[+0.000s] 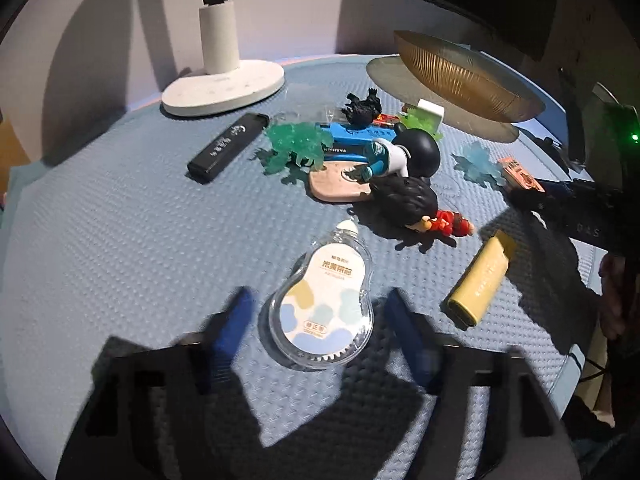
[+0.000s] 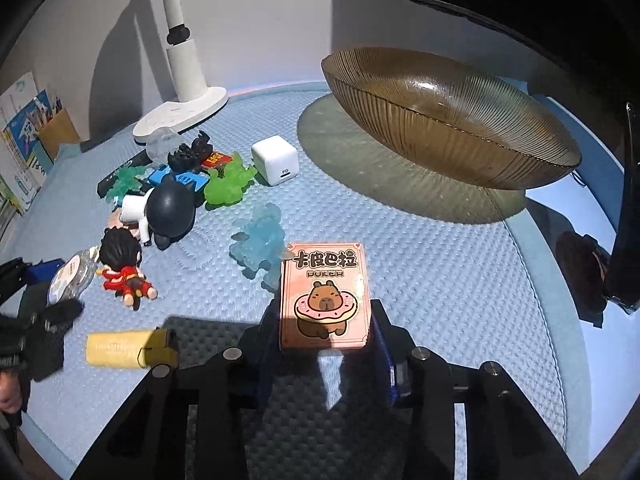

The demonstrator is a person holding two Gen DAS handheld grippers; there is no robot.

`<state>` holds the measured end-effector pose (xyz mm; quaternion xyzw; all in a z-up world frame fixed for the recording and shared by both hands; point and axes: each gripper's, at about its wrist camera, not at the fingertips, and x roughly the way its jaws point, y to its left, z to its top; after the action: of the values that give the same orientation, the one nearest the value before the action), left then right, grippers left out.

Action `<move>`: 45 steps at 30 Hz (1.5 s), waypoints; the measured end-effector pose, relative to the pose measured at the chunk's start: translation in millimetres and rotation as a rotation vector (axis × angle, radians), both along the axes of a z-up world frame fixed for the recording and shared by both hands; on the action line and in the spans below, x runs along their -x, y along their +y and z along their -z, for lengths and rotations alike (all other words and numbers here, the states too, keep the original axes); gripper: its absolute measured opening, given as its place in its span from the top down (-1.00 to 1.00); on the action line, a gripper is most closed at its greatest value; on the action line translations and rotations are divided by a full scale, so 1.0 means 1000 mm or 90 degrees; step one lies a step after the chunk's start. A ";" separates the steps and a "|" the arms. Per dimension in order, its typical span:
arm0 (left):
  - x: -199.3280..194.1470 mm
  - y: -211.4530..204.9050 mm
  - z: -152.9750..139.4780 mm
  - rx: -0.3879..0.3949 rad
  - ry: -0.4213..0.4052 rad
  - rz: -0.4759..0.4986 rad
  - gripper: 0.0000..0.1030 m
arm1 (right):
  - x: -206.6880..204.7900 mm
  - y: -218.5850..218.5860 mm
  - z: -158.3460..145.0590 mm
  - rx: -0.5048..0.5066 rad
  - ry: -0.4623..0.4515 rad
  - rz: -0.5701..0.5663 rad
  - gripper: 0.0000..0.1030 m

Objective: Organize rigid objects
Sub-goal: 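Grasp the clear oval tape case with the left tool while the right tool grasps the pink capybara box, then carry both held items over the amber glass bowl and open both tools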

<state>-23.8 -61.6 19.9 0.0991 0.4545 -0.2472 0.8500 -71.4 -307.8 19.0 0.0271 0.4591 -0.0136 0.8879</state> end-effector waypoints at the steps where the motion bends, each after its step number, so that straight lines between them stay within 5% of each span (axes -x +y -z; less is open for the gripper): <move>1: 0.001 0.000 -0.001 -0.002 -0.001 -0.003 0.11 | 0.002 0.000 0.000 0.003 -0.002 0.000 0.22; 6: 0.008 -0.001 -0.019 0.032 -0.019 -0.023 0.11 | 0.015 -0.011 -0.014 -0.017 -0.025 0.017 0.23; 10: 0.009 -0.016 -0.062 0.084 -0.076 -0.014 0.11 | 0.024 -0.030 -0.049 -0.017 -0.078 0.042 0.23; 19: -0.049 -0.126 -0.132 0.143 -0.129 0.075 0.11 | -0.005 -0.079 -0.116 -0.019 -0.161 0.105 0.23; 33: -0.104 -0.229 -0.080 0.093 -0.034 0.108 0.11 | -0.056 -0.115 -0.080 -0.042 -0.041 0.148 0.23; 35: -0.104 -0.233 -0.081 0.088 -0.038 0.103 0.05 | -0.057 -0.121 -0.078 -0.065 -0.032 0.153 0.00; 37: -0.102 -0.228 -0.086 0.083 -0.053 0.090 -0.55 | -0.053 -0.126 -0.081 -0.081 -0.045 0.160 -0.25; 45: -0.060 -0.135 -0.118 0.137 -0.105 0.026 -0.56 | -0.011 -0.119 -0.095 -0.110 -0.101 0.137 -0.25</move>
<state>36.7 -196.9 138.3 0.0366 0.3515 -0.3027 0.8851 -60.5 -426.4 113.6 0.1531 0.3816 -0.0671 0.9091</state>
